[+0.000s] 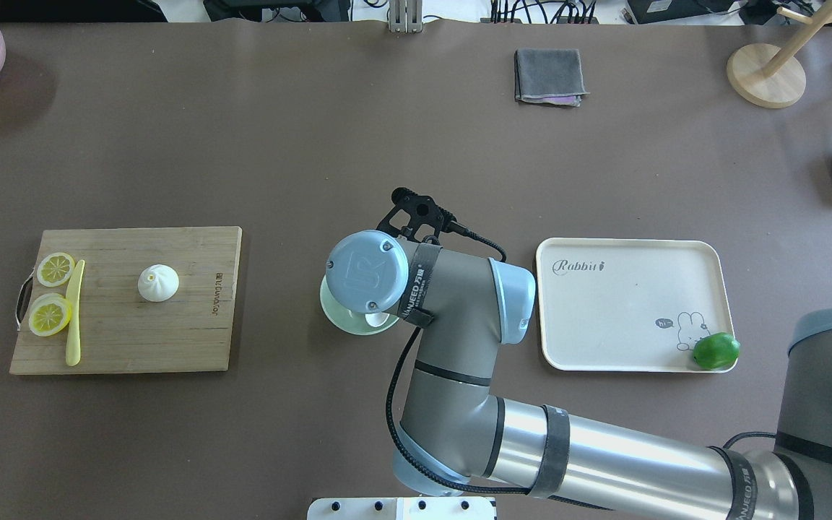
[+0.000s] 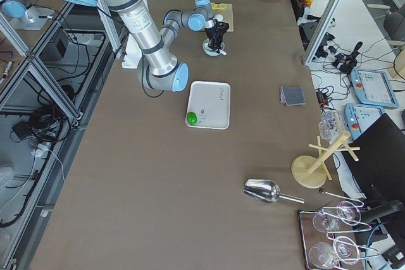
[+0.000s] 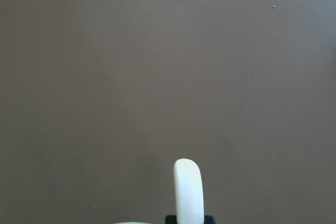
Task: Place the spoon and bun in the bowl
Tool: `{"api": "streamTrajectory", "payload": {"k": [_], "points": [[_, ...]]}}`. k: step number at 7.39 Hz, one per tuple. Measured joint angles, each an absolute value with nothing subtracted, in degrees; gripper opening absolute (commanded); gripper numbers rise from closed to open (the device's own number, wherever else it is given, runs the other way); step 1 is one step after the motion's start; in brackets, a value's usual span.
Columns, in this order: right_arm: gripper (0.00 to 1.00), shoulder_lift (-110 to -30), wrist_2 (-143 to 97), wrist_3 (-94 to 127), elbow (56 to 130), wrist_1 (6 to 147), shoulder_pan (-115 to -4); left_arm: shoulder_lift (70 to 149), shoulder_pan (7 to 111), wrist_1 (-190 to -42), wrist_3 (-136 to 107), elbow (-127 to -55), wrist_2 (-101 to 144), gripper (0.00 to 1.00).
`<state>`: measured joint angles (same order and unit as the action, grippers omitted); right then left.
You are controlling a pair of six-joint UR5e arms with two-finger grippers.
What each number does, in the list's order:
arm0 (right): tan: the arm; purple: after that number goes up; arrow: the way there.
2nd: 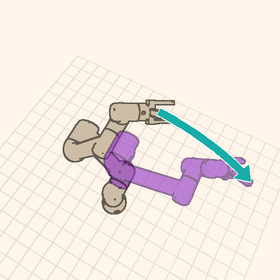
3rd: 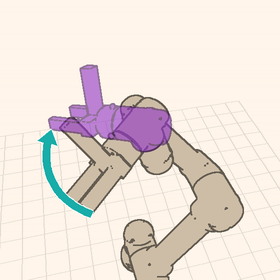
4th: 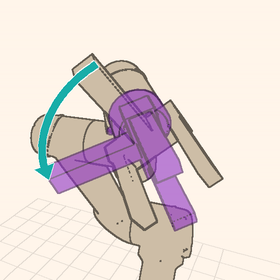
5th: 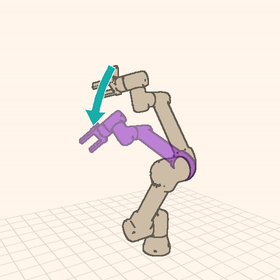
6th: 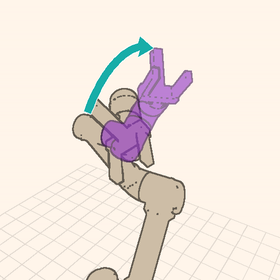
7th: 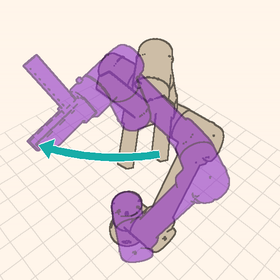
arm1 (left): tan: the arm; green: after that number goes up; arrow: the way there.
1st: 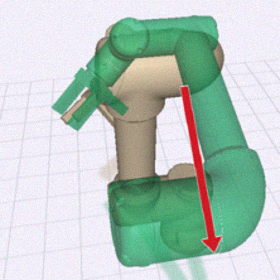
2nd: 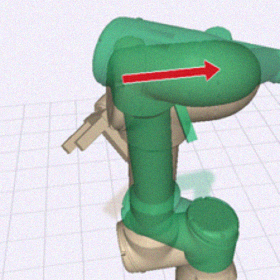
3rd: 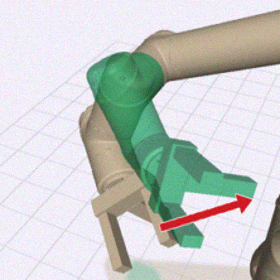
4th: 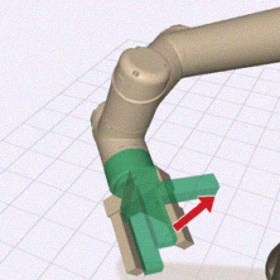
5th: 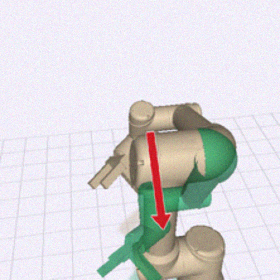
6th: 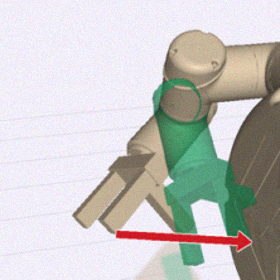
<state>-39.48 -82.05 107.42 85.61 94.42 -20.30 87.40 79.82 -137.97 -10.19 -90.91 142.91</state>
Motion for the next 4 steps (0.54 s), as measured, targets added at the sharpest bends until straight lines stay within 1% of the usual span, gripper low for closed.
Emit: {"api": "streamTrajectory", "payload": {"k": [2,4], "points": [[0.00,-38.5,-80.7,108.6,85.9,94.8,-19.7,87.5,79.5,-138.0,-10.2,-90.5,142.9,0.98],[0.00,-38.2,-80.3,108.5,89.7,98.2,-19.7,87.8,78.5,-138.0,-10.1,-90.1,142.9,0.98]]}}
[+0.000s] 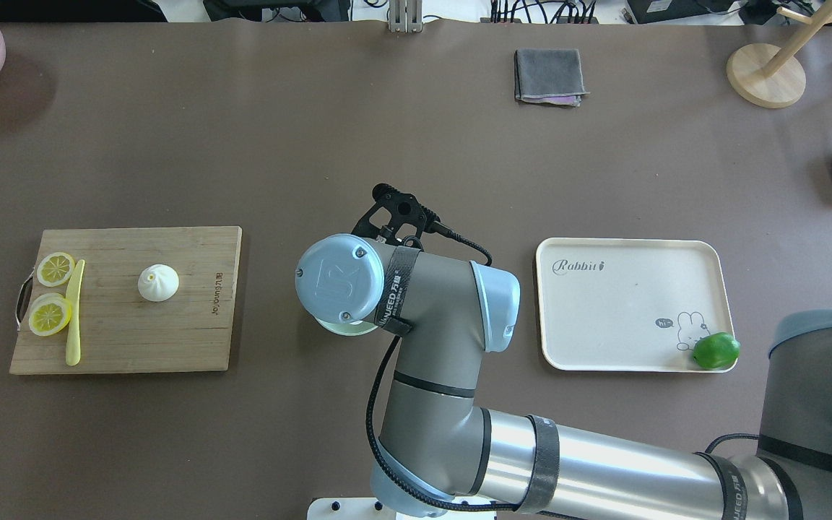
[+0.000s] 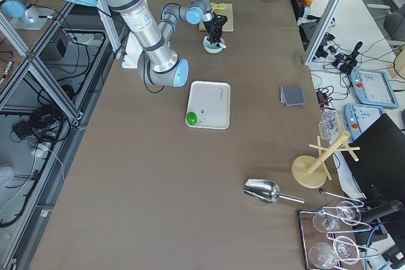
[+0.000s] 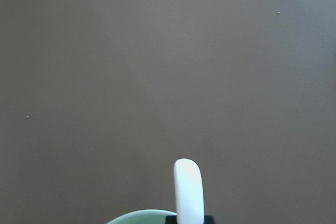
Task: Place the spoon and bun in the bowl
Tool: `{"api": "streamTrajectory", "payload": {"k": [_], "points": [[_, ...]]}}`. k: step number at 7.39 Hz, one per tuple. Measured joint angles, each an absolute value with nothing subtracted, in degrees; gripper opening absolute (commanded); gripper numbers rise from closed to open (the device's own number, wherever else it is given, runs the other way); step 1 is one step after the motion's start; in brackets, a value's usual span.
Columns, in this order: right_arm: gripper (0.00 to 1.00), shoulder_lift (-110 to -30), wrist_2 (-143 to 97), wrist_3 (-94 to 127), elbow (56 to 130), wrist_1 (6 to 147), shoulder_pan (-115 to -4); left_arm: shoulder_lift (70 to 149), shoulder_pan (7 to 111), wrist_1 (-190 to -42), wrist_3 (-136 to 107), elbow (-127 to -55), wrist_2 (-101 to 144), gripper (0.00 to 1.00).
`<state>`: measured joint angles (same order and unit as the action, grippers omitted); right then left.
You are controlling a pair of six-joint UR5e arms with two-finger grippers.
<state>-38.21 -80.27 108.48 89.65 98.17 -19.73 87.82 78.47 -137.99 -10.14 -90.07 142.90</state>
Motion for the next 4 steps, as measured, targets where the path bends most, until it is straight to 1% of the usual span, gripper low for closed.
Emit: {"api": "streamTrajectory", "payload": {"k": [1,4], "points": [[0.00,-38.0,-79.7,108.5,90.5,99.3,-19.6,87.9,78.2,-138.0,-10.1,-90.0,142.9,0.98],[0.00,-37.0,-76.4,109.2,88.8,99.8,-18.6,87.9,78.0,-138.0,-10.1,-89.9,143.0,0.98]]}}
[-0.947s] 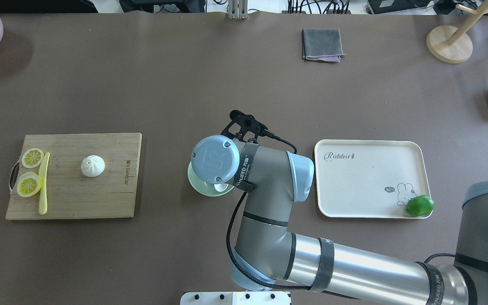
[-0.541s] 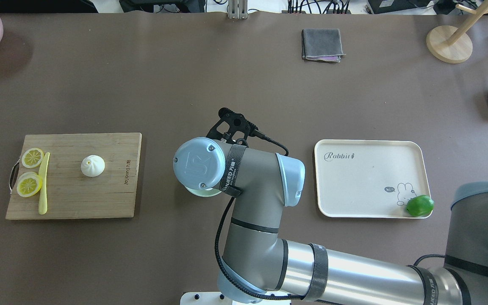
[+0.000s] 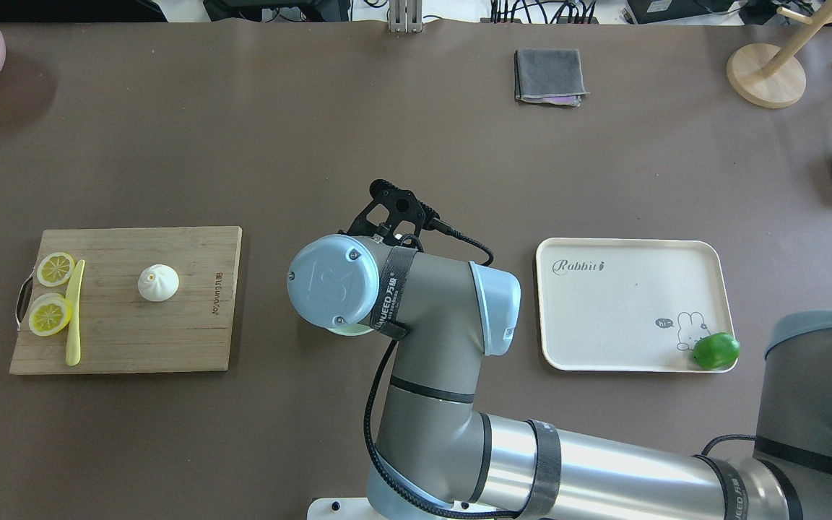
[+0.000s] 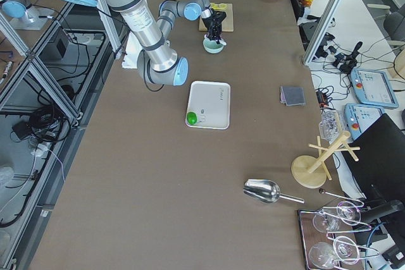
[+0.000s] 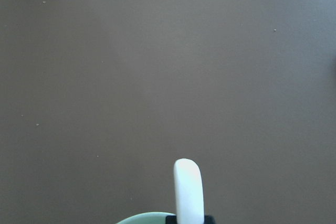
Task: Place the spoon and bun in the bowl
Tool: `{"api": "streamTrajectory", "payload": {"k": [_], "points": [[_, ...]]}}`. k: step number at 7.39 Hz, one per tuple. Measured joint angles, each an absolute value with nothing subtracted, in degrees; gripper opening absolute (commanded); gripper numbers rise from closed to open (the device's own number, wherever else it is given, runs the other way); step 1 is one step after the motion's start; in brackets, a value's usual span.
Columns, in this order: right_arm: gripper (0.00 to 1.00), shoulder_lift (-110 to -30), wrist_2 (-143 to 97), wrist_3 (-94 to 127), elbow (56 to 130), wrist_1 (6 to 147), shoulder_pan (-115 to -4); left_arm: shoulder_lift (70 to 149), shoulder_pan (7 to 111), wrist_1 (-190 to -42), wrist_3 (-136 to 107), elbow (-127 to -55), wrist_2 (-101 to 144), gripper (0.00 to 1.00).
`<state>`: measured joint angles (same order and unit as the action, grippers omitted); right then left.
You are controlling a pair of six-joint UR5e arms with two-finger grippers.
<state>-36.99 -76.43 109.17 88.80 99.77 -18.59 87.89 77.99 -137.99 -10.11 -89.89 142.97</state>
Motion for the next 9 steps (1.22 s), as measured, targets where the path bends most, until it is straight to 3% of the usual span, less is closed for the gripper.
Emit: {"api": "streamTrajectory", "payload": {"k": [1,2,3,4,5,9], "points": [[0.04,-35.7,-75.7,109.9,87.1,99.7,-18.2,87.9,78.0,-138.0,-10.1,-89.8,143.0,0.98],[0.20,-34.1,-75.0,110.8,84.8,99.7,-18.0,87.9,77.9,-138.0,-10.1,-89.8,142.9,0.98],[0.49,-33.1,-74.3,111.3,83.2,99.3,-17.8,87.9,77.9,-138.0,-10.1,-89.8,142.9,0.98],[0.87,-32.7,-73.5,111.4,82.1,98.6,-17.6,87.9,77.9,-138.0,-10.0,-89.7,142.9,0.98],[1.00,-32.7,-72.9,111.0,81.3,97.8,-17.5,87.9,77.8,-138.0,-10.1,-89.7,142.9,0.98],[1.00,-33.4,-71.7,104.6,83.4,97.5,-18.2,87.9,77.7,-138.0,-11.2,-90.4,143.0,0.98]]}}
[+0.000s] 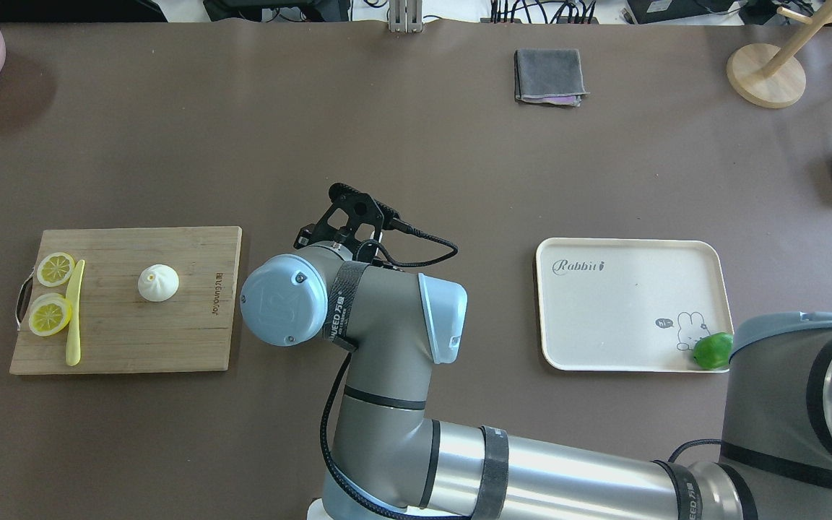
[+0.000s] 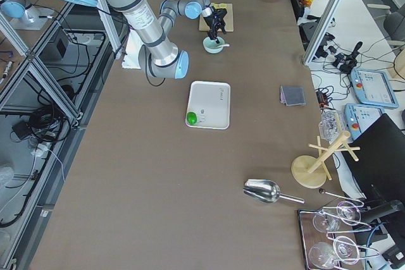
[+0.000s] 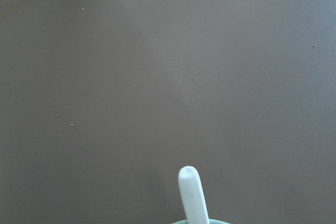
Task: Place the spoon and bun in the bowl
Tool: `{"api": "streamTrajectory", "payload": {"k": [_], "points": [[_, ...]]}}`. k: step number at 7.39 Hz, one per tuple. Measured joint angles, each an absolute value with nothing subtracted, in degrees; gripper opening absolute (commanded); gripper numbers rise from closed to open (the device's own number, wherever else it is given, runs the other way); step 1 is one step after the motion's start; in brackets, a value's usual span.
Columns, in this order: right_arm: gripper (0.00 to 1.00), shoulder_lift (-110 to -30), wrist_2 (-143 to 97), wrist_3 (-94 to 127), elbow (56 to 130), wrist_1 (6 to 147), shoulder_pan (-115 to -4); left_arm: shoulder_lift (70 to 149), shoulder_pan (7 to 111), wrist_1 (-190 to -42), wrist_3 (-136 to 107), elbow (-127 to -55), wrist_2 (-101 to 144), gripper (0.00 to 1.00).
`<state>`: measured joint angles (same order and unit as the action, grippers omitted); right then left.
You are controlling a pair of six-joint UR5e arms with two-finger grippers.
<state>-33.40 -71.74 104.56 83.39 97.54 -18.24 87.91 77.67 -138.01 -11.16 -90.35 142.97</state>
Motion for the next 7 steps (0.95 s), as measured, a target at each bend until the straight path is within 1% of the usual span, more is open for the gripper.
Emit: {"api": "streamTrajectory", "payload": {"k": [1,2,4,5,7], "points": [[1.00,-35.5,-73.9,100.3,86.8,97.5,-19.9,88.0,76.7,-138.2,-14.4,-91.9,142.7,0.98],[1.00,-39.3,-77.3,95.3,92.0,97.3,-22.3,88.1,74.0,-138.5,-19.1,-94.5,141.3,0.98],[1.00,-50.3,-86.8,81.4,104.8,96.3,-29.7,88.1,64.1,-138.6,-29.0,-100.8,132.3,0.98],[1.00,-56.0,-92.2,74.1,109.0,94.2,-33.9,88.2,58.7,-138.6,-31.6,-102.8,126.2,0.98],[1.00,-66.7,-103.5,59.9,111.5,85.7,-42.8,88.7,49.6,-138.6,-33.2,-104.2,115.3,0.98]]}}
